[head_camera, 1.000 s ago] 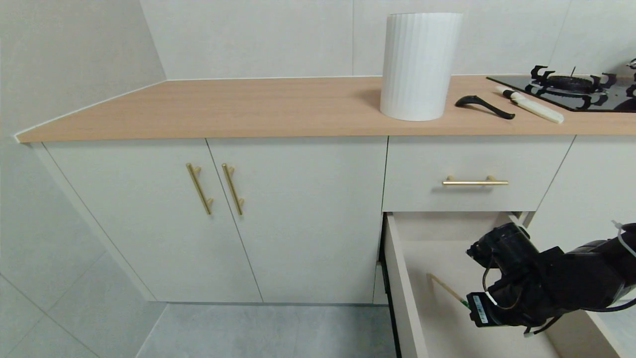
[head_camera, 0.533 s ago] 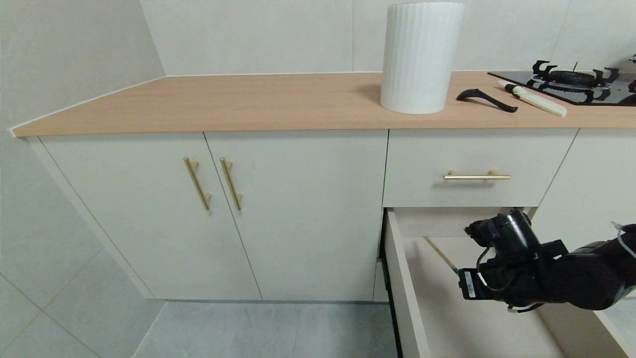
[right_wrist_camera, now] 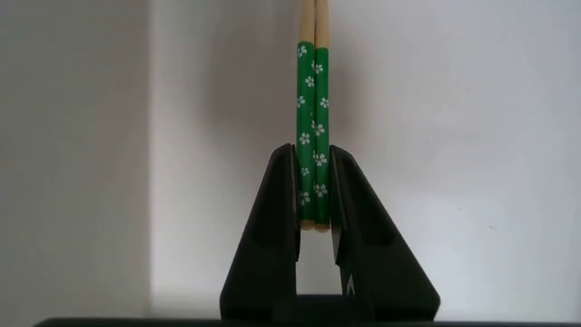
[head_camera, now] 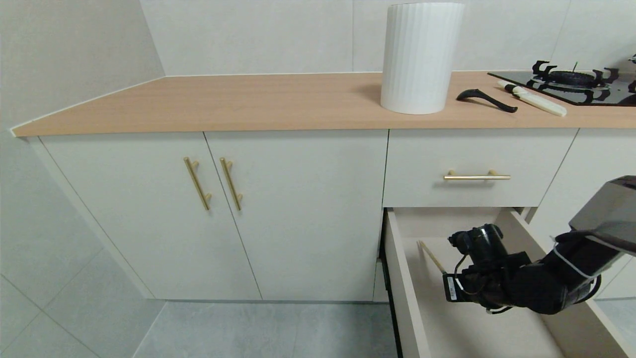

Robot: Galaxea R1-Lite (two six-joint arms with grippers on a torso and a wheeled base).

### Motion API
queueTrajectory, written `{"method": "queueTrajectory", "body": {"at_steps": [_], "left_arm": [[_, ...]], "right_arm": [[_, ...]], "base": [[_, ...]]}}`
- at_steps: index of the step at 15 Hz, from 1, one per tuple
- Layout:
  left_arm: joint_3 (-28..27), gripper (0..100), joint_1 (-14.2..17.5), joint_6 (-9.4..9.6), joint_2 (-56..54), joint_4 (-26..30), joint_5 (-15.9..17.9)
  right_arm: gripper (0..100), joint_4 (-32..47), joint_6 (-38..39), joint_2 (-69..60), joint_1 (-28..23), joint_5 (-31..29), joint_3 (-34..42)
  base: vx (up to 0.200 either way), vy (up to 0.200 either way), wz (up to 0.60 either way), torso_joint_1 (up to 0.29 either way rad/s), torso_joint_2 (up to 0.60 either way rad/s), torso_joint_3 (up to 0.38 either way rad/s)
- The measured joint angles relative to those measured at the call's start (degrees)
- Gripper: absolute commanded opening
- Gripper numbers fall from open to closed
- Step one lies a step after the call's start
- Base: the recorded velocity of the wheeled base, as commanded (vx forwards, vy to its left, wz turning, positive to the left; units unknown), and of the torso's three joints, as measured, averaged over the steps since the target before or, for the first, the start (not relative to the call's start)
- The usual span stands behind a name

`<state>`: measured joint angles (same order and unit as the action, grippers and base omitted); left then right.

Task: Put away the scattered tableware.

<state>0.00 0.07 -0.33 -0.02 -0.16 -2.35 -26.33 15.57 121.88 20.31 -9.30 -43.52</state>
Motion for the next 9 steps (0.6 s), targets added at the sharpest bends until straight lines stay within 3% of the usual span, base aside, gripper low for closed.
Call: {"method": "queueTrajectory", "body": {"at_steps": [9], "left_arm": [[0.0, 100, 0.0, -0.02, 0.0, 0.0, 0.0]], "right_arm": [[0, -5.5, 0.0, 8.5, 0.0, -1.8, 0.0]], "base": [[0.0, 0.0, 0.0, 0.0, 0.0, 0.0]]}}
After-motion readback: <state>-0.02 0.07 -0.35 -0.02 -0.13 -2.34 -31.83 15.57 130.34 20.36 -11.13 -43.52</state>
